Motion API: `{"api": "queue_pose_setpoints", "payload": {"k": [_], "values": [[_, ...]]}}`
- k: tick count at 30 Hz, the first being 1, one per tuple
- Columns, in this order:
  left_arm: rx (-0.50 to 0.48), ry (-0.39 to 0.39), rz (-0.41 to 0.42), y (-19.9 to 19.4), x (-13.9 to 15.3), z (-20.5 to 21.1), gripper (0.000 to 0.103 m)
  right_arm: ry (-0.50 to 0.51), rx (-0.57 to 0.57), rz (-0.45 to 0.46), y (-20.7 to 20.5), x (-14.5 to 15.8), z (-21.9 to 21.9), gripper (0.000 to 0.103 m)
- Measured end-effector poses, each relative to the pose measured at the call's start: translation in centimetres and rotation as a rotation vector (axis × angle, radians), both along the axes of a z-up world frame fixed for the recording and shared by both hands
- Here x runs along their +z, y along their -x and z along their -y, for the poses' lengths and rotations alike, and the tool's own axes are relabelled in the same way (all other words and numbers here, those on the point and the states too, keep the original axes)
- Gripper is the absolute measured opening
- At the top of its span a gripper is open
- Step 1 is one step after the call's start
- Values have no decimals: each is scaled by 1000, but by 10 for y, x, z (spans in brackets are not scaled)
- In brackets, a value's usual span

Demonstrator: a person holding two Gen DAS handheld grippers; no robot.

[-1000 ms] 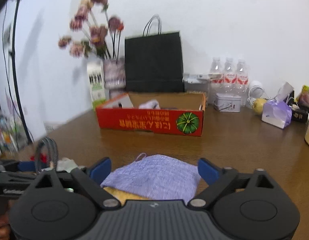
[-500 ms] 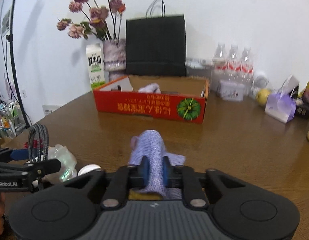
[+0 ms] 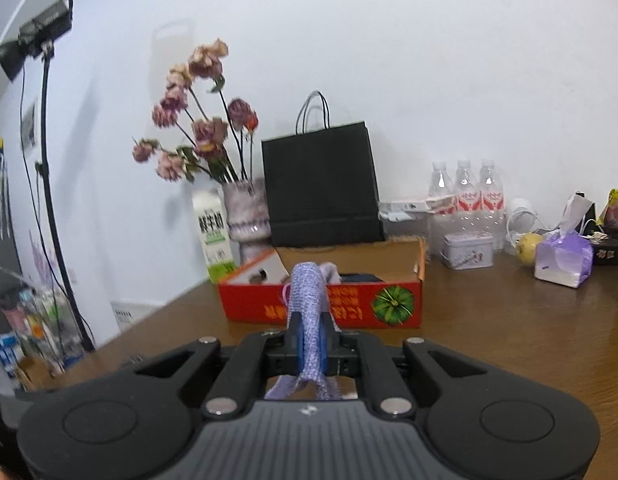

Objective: Organize objects
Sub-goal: 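Lift the lavender bag with the right gripper while the left gripper carries the cable toward the box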

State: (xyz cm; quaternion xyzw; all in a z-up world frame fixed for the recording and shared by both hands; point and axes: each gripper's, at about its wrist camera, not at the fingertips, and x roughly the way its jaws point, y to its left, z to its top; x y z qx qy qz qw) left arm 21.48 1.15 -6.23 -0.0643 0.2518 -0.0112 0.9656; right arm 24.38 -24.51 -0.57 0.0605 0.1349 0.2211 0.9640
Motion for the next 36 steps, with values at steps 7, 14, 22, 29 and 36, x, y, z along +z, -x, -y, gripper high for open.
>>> {"api": "queue_pose_setpoints", "payload": {"k": [7, 14, 22, 29, 36], "values": [[14, 23, -3, -7, 26, -5, 90, -29, 33, 5, -7, 1, -11, 6], [38, -19, 41, -24, 57, 5, 90, -55, 62, 29, -19, 12, -15, 6], [68, -31, 66, -45, 81, 14, 90, -76, 88, 59, -36, 27, -22, 7], [99, 0, 46, -73, 95, 11, 90, -90, 92, 73, -56, 37, -27, 6], [123, -3, 41, -100, 105, 16, 90, -98, 89, 69, -84, 46, -35, 6]]}}
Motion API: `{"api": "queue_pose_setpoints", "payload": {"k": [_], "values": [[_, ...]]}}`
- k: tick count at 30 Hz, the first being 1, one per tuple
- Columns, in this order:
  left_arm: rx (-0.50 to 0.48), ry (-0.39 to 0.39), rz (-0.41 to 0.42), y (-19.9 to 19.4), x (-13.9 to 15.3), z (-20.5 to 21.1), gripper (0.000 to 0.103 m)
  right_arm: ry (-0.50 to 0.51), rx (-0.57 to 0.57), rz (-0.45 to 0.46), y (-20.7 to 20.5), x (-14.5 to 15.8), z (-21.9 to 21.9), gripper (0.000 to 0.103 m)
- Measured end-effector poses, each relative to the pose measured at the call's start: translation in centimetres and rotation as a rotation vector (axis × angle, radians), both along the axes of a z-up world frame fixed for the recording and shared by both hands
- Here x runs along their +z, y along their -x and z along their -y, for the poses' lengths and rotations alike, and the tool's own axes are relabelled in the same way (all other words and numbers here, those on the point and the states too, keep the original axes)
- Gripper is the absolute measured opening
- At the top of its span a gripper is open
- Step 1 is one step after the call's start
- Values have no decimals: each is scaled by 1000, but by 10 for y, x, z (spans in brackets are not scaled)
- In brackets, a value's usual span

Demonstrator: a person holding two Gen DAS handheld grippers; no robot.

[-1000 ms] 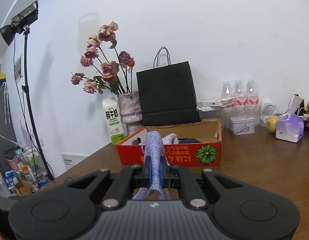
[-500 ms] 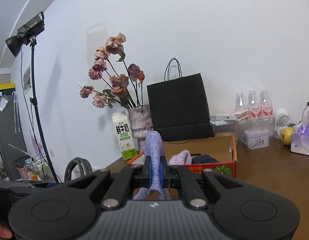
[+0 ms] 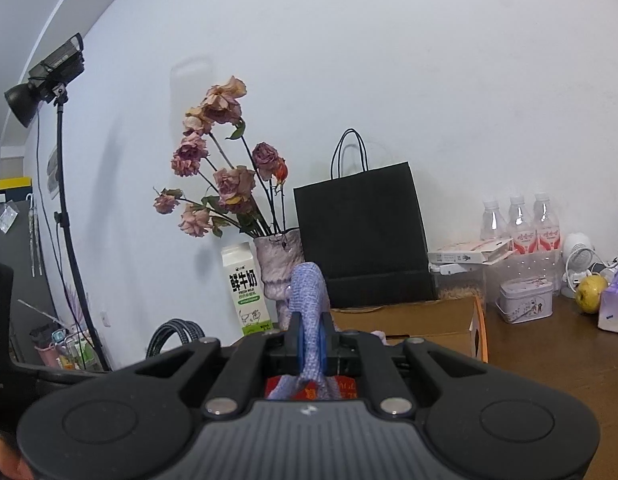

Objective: Organize objects
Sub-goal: 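Lift the lavender bag with the right gripper while the left gripper carries the cable toward the box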

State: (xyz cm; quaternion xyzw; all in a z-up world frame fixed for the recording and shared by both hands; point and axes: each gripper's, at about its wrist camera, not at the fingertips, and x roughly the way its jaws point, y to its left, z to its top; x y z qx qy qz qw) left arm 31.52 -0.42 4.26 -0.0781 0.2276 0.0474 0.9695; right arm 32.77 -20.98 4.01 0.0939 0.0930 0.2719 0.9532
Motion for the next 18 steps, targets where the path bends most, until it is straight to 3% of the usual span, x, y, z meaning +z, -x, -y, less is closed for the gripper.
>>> {"api": "queue_pose_setpoints", "payload": {"k": [18], "values": [[59, -12, -29, -69, 11, -4, 90, 24, 14, 4, -68, 18, -25, 6]]}}
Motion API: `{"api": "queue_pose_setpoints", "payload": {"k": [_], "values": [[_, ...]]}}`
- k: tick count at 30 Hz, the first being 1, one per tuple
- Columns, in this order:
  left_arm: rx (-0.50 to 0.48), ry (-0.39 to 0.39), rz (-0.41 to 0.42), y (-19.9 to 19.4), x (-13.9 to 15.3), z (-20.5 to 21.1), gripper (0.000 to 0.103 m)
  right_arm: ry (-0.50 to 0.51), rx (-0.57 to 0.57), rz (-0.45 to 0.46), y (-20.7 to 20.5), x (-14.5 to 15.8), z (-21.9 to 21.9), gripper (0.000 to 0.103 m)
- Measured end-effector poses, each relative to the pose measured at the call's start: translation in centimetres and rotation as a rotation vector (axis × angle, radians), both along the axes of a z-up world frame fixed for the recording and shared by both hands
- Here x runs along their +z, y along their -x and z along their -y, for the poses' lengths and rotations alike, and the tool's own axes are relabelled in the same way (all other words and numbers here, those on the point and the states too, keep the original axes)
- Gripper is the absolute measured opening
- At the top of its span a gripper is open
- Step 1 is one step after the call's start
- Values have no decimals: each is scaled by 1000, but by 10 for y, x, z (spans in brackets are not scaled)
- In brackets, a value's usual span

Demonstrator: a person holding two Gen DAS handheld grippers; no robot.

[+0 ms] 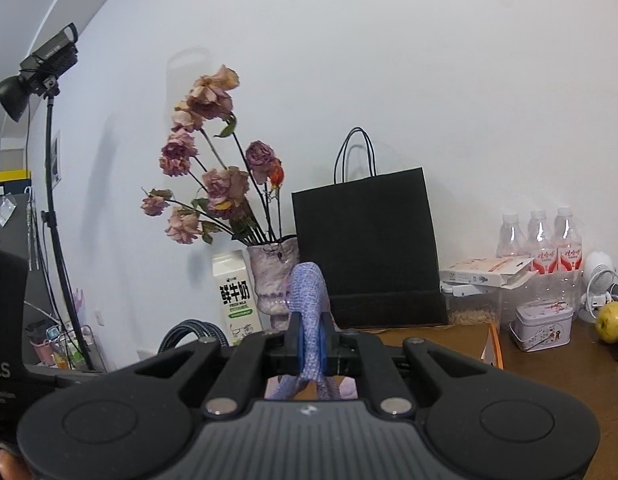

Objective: Organize objects
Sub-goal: 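Lift the lavender bag with the right gripper while the left gripper carries the cable toward the box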

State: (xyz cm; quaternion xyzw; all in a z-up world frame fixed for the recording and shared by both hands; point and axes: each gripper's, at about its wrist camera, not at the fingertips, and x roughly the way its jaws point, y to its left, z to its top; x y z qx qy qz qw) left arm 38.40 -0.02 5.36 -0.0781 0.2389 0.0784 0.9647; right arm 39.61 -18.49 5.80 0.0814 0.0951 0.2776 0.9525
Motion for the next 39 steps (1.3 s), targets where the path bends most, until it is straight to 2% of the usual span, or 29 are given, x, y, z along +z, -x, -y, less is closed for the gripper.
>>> {"api": "queue_pose_setpoints", "payload": {"k": [12, 22, 31, 39], "values": [[33, -1, -11, -49, -4, 1, 90, -43, -13, -49, -62, -10, 13, 6], [42, -12, -39, -95, -11, 2, 90, -39, -19, -77, -107, -24, 11, 6], [55, -3, -93, -145, -27, 1, 90, -53, -29, -105, -147, -51, 13, 7], [66, -32, -75, -173, -42, 7, 90, -65, -49, -132, -166, -72, 15, 7]]}}
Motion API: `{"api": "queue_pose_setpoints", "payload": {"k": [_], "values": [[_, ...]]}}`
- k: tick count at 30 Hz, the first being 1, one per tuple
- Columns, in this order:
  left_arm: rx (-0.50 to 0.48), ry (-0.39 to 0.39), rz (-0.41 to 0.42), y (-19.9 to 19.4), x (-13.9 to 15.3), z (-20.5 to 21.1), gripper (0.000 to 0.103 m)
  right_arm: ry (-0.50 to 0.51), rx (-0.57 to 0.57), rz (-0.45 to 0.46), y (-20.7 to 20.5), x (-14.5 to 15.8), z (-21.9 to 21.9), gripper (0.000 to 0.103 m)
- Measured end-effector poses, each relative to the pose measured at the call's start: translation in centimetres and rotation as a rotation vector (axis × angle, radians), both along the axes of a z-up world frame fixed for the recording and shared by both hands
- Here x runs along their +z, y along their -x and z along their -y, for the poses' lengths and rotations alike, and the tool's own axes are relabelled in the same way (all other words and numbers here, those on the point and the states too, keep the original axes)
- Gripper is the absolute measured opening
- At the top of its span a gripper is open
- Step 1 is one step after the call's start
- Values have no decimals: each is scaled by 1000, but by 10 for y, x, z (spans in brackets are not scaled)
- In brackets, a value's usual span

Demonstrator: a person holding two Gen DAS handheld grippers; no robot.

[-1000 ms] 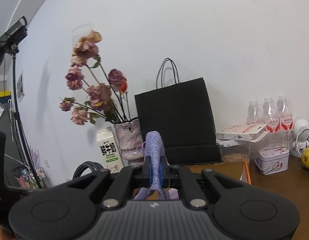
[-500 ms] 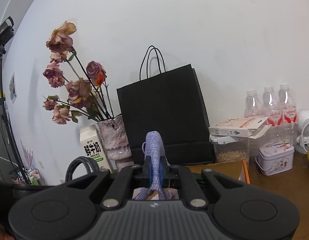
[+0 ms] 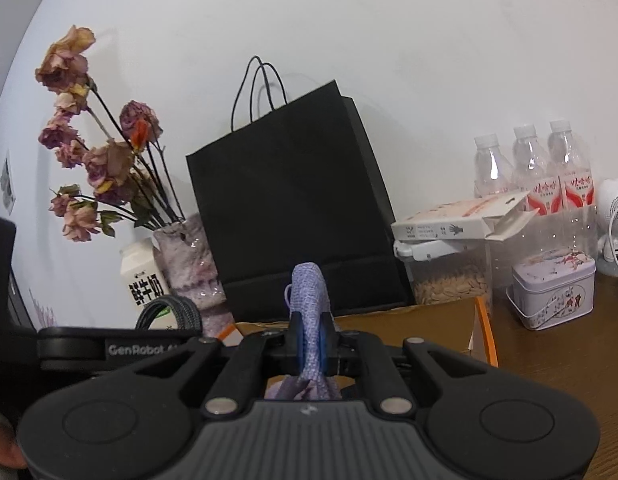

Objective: Organize objects
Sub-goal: 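Open both grippers to drop the cable and lavender bag into the box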

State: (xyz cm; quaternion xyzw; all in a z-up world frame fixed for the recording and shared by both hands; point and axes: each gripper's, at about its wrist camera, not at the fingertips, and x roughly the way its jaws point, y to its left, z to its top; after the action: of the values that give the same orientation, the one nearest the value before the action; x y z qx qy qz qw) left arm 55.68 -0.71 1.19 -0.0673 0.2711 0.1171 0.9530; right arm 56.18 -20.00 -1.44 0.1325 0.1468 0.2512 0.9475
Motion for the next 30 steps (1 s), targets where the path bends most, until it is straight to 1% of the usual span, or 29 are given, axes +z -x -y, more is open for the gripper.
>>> {"api": "queue_pose_setpoints", "payload": {"k": [5, 8, 11, 12, 13, 14, 17, 18, 19, 20, 21, 22, 24, 27, 30], "values": [[32, -16, 7, -12, -8, 1, 90, 35, -16, -5, -4, -8, -4, 7], [30, -16, 24, -14, -11, -1, 91, 62, -23, -17, -8, -14, -6, 7], [45, -51, 26, -16, -13, 0, 91, 87, -25, -26, -10, -18, -8, 7], [46, -53, 22, -16, -14, 0, 91, 92, -22, -31, -11, -19, -9, 8], [48, -52, 18, -17, -15, 0, 92, 98, -19, -36, -11, -20, -10, 11], [52, -53, 18, -17, -15, -1, 93, 107, -19, -40, -12, -21, -11, 12], [66, -76, 44, -13, -14, 1, 103, 132, -31, -51, -14, -23, -13, 19], [72, -85, 55, -11, -13, 1, 103, 135, -33, -55, -14, -23, -13, 32], [72, -89, 63, -10, -11, 1, 103, 137, -35, -58, -14, -23, -13, 50], [73, -91, 67, -9, -10, 0, 103, 139, -35, -59, -15, -24, -13, 60], [78, -93, 69, -8, -8, 0, 103, 143, -36, -58, -15, -24, -13, 79], [83, -95, 70, -8, -8, -1, 103, 149, -37, -55, -14, -24, -14, 90], [91, -96, 71, -6, -7, -3, 103, 158, -36, -50, -13, -23, -16, 94], [103, -89, 73, -3, -7, -7, 103, 167, -38, -48, -13, -21, -16, 103], [112, -79, 73, 0, -6, -9, 103, 172, -27, -52, -12, -20, -17, 103]]}}
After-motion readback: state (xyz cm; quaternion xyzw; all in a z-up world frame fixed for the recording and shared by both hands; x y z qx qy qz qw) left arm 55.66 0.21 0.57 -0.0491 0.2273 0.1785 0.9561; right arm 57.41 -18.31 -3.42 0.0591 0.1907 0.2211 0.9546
